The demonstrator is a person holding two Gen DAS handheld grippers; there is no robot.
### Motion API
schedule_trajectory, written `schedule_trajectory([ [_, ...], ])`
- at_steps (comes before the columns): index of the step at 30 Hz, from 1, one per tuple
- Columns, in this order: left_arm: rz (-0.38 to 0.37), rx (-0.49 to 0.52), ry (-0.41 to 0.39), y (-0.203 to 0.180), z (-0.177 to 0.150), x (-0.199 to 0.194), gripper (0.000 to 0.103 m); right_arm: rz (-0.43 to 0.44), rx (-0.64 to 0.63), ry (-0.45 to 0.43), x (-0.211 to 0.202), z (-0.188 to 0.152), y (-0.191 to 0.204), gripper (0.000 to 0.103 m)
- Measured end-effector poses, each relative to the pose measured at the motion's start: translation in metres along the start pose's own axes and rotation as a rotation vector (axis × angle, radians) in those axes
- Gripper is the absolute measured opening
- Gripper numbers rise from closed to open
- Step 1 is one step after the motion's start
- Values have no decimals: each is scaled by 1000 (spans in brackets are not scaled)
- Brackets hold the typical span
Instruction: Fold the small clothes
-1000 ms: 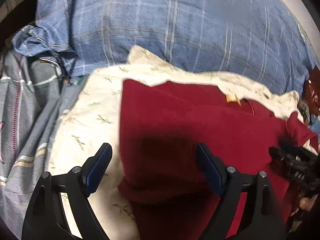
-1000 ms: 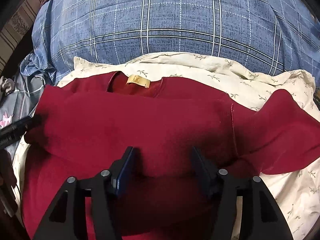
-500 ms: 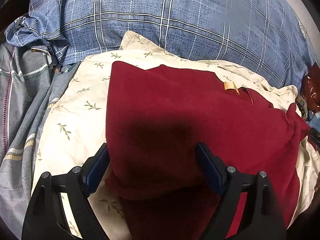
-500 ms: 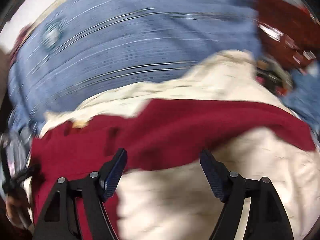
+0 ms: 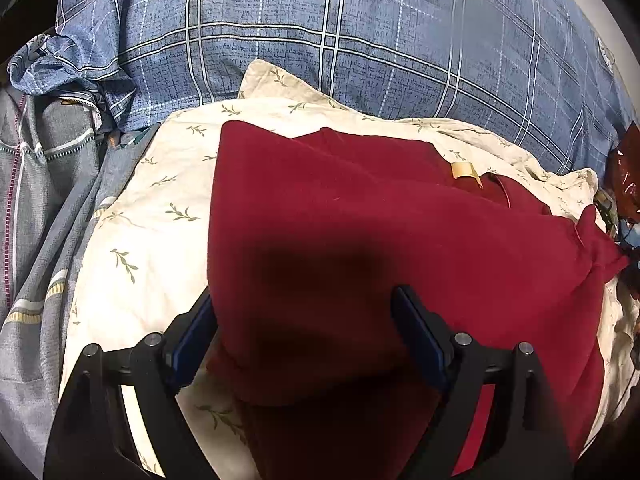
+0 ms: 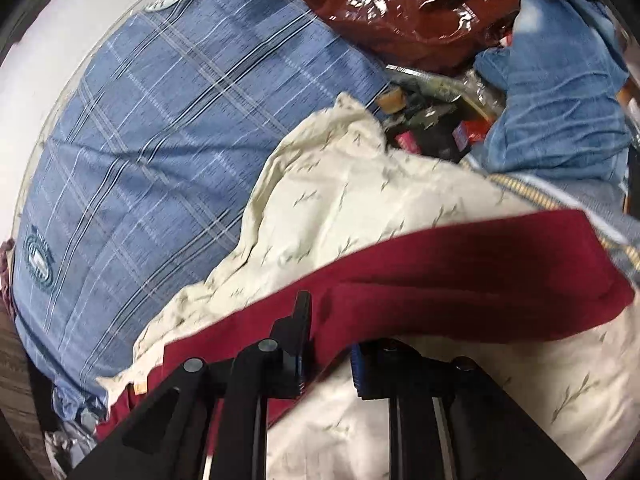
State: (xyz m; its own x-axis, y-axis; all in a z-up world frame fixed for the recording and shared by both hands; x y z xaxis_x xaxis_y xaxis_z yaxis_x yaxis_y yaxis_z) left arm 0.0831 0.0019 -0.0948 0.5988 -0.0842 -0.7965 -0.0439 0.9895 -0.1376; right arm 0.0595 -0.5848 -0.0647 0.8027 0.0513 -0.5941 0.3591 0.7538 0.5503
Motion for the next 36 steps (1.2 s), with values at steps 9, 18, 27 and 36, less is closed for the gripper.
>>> schedule_trajectory([
  [9,-7,-59,-42,12,10,-17,86,119,-263,-121,-76,8,93,9],
  [18,-20,-145,-88,32,17,-32,86,351,-544,12,-70,-72,237,9],
  [27,-16,-163,-79,39,19,-28,86,409,-674,427,29,-255,291,46],
  [36,-33,-143,-84,31,19,-32,86,413,-530,347,-15,-207,218,69],
])
Point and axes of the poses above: each gripper's, at about its wrist camera, not at the fingertips, and x roughly the way its jaws point, y to its left, z to its top, the point moved 3 cm from there along x, roughly the way its jaws point, and after that the axes turned 1 degree about -y, right-handed, at the moved point
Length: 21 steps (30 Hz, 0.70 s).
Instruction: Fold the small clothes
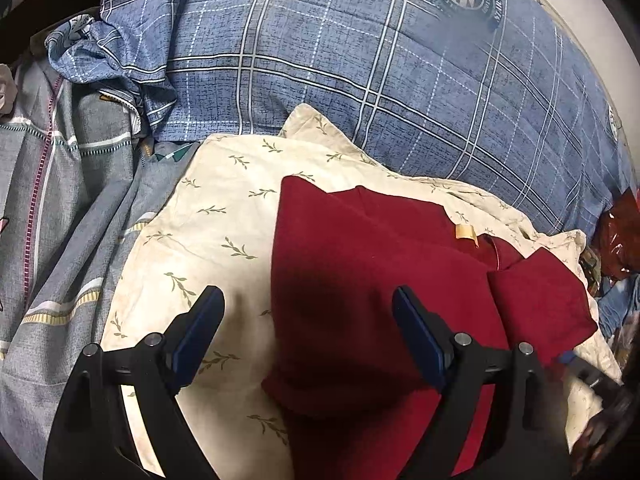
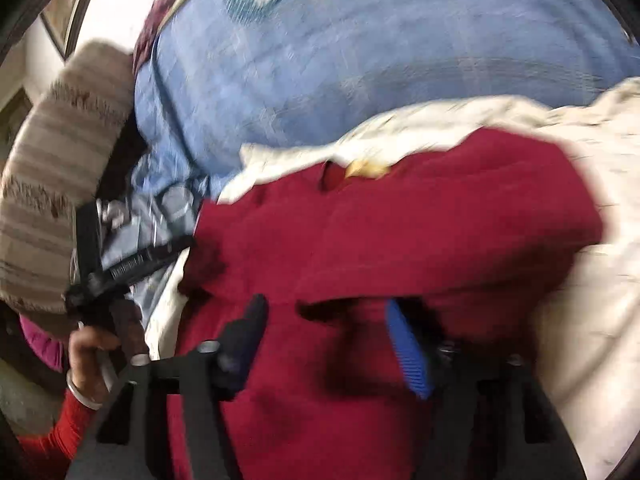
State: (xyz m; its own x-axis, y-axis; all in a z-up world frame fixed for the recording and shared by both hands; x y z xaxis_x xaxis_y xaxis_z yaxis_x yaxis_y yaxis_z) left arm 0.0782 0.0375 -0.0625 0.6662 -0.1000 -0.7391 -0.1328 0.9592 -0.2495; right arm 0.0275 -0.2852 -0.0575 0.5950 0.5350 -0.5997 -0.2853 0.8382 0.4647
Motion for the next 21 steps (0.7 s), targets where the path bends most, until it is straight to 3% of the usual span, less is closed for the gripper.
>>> schedule_trajectory([
  [5,4,24,12,-5,-5,3,86,58,103,-63,-20,20,-21,69],
  [8,7,26,13,-4,-5,3,86,-12,152,-47,-4,23,-30,67],
  [9,7,23,13,-3,-4,4,86,-30,167,-36,0,23,-35,63],
  [12,9,10,6,2,-2,2,86,-52,128,-78,0,32,-28,31],
  [13,10,0,-2,5,-1,0,86,-42,100,-92,-3,36,-19,26],
  [18,-9,-74,-54,21,10,-10,86,58,-41,-123,-5,57,42,24],
  [21,-56,-135,-69,31,14,-12,86,166,-73,-64,21,57,73,30],
])
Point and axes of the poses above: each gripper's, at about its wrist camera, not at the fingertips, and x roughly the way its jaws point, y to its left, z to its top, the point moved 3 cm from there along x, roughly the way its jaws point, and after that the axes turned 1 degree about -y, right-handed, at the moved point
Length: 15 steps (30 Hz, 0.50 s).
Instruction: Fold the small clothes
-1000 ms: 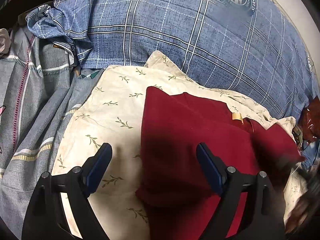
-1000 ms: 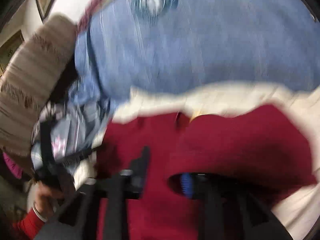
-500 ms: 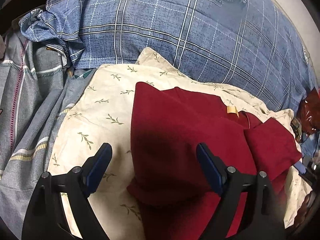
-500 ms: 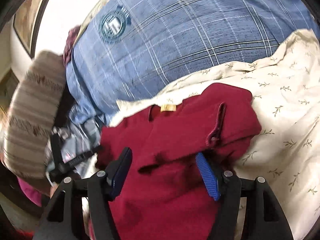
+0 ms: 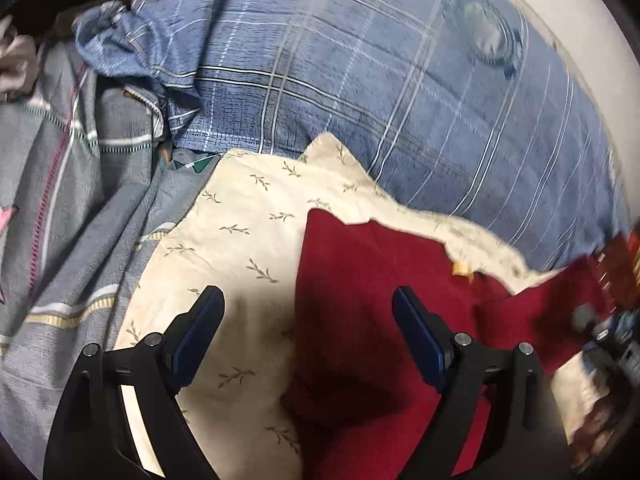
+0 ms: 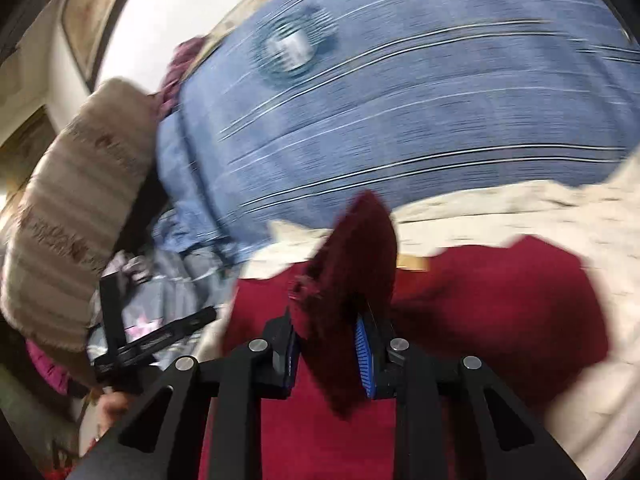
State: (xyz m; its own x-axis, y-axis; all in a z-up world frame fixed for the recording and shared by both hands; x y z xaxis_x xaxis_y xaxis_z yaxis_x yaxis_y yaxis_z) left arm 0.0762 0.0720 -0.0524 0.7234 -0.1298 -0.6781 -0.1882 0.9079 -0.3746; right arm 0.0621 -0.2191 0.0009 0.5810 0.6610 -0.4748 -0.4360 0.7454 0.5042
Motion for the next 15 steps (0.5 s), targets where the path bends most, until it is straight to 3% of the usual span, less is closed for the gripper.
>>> schedule_trajectory([
  [3,-47,-46,-8,5,4,-1,86,58,15,136,41,-17,14,59],
  [5,-71,-51,-10,5,5,-2,86,68,-19,169,48,-30,22,59],
  [8,-111,-42,-7,-2,5,-2,86,-6,-74,146,31,-40,16,60],
  [15,-166,52,57,-30,-11,4,86,-121,-19,95,-21,-43,-35,65],
])
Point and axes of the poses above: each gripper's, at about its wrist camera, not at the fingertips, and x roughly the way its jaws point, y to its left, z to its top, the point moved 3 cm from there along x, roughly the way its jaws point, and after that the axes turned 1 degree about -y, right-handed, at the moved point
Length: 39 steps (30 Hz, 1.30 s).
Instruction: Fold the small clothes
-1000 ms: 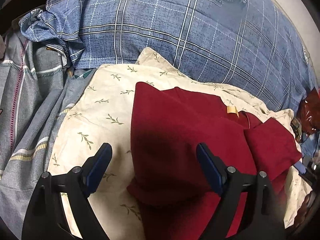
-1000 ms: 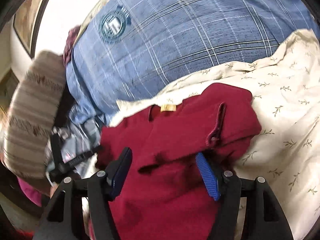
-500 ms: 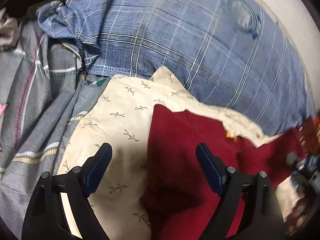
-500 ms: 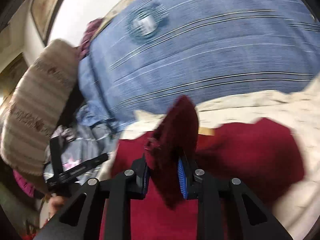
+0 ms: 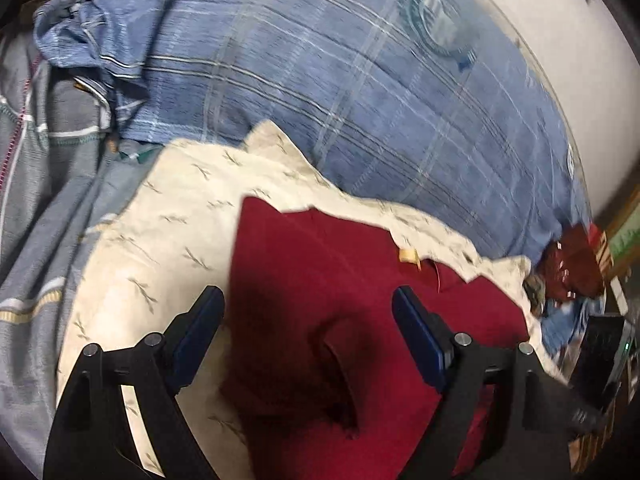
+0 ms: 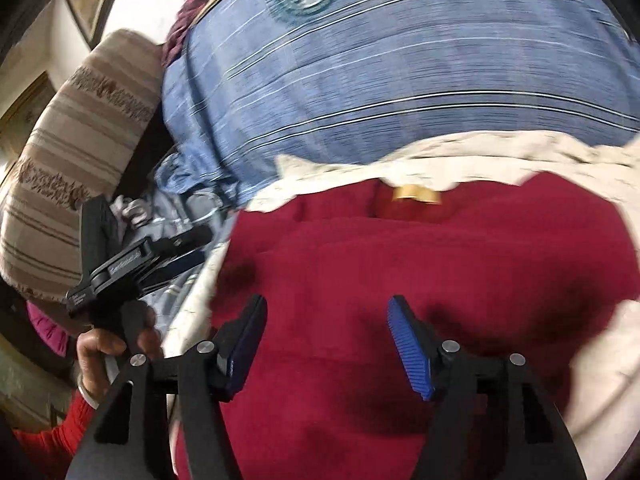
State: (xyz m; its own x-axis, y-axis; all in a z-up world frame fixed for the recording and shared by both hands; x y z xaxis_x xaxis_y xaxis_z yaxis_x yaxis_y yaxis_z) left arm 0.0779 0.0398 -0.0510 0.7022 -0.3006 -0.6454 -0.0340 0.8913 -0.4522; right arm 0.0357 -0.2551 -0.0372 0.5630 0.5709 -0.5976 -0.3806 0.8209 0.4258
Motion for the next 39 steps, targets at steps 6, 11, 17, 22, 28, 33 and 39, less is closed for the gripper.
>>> schedule_trajectory([
  [6,40,138,86,-24,-21,21,86,-27,78,-22,-18,-10,-31,69],
  [11,66,208,118,-37,-23,42,14,-32,114,-54,-29,-14,-43,68],
  [17,14,207,-54,-42,14,4,5,-160,121,-156,-64,-2,-66,71],
  [22,65,126,-8,-7,19,20,5,-322,138,-160,-73,3,-94,74],
  [28,120,72,57,12,10,43,5,-328,87,-86,-51,-3,-96,73],
  [33,165,129,45,3,3,44,5,-353,4,-37,-18,8,-95,34],
  [39,172,122,62,8,3,49,5,-501,-60,7,-23,-13,-93,27],
])
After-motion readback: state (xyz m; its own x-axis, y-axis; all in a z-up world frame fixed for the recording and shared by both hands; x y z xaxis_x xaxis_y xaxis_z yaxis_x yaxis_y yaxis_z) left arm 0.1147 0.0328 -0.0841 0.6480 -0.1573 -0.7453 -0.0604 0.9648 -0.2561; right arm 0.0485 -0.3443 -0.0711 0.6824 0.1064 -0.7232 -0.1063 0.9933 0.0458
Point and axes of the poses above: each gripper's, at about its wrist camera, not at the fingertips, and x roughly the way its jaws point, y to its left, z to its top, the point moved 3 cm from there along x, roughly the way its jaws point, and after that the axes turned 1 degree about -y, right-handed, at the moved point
